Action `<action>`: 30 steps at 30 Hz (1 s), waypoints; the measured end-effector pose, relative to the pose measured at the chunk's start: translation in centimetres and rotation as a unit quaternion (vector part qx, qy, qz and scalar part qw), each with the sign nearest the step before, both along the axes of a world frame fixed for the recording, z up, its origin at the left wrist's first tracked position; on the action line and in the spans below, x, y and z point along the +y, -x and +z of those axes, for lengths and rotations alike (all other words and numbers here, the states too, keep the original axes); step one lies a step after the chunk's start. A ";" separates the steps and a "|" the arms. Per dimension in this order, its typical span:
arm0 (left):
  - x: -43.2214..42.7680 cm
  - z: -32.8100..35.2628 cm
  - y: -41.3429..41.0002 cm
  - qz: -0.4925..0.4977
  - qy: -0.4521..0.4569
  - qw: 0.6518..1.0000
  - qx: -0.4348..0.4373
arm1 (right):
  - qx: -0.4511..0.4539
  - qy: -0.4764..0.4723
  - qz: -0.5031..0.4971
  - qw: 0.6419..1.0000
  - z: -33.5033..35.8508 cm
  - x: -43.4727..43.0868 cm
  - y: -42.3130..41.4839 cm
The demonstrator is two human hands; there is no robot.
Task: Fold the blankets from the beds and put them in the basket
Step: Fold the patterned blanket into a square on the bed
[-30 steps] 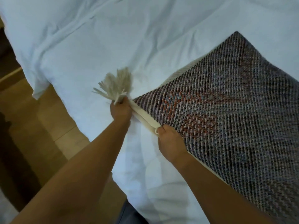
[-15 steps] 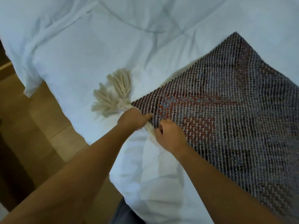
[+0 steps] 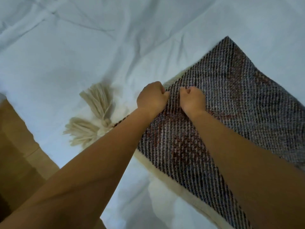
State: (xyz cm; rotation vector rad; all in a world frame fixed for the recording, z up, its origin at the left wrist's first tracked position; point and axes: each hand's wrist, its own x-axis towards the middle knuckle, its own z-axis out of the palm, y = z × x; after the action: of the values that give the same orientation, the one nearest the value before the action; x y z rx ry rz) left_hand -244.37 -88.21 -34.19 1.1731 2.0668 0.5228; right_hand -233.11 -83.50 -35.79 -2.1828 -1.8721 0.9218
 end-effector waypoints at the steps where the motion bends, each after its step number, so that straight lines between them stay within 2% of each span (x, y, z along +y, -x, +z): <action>1: 0.7 -0.7 -0.4 -0.008 -0.006 1.000 0.008 | 0.007 0.005 -0.019 1.000 -0.2 1.2 0.3; 4: 2.5 -2.3 -1.3 -0.023 -0.030 0.998 0.046 | 0.033 0.041 -0.071 0.996 -0.9 3.9 1.0; 7: 3.5 -3.3 -2.0 -0.043 -0.022 0.992 0.120 | 0.065 0.083 -0.120 0.987 -1.4 5.4 1.3; 11: 4.7 -4.4 -1.5 -0.084 -0.001 0.981 0.176 | 0.030 0.097 -0.091 0.991 -1.9 6.9 1.5; 13: 5.0 -4.8 -1.1 -0.066 -0.021 0.982 0.173 | 0.058 0.105 -0.099 0.988 -1.9 7.9 2.0; 15: 5.0 -5.2 -0.9 -0.028 -0.044 0.987 0.155 | 0.101 0.080 -0.104 0.986 -2.1 9.0 2.8; 17: 4.8 -6.2 -0.9 0.002 -0.064 0.988 0.140 | 0.101 0.039 -0.080 0.991 -2.5 9.3 3.5; 22: 4.0 -8.2 -1.5 -0.038 -0.070 0.978 0.193 | 0.057 -0.017 -0.004 0.998 -4.2 6.4 2.7; 27: 3.8 -8.4 -1.7 -0.048 -0.076 0.974 0.207 | 0.098 -0.075 0.091 0.988 -4.5 1.9 2.1; 30: 3.1 -7.6 -2.3 -0.055 -0.069 0.973 0.215 | 0.155 -0.103 0.070 0.980 -3.8 -1.4 0.9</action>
State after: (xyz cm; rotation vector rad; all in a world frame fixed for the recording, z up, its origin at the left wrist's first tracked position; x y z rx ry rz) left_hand -242.05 -85.14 -41.79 1.5876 2.3338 0.3878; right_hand -234.04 -84.88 -39.57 -1.6986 -1.8899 0.9761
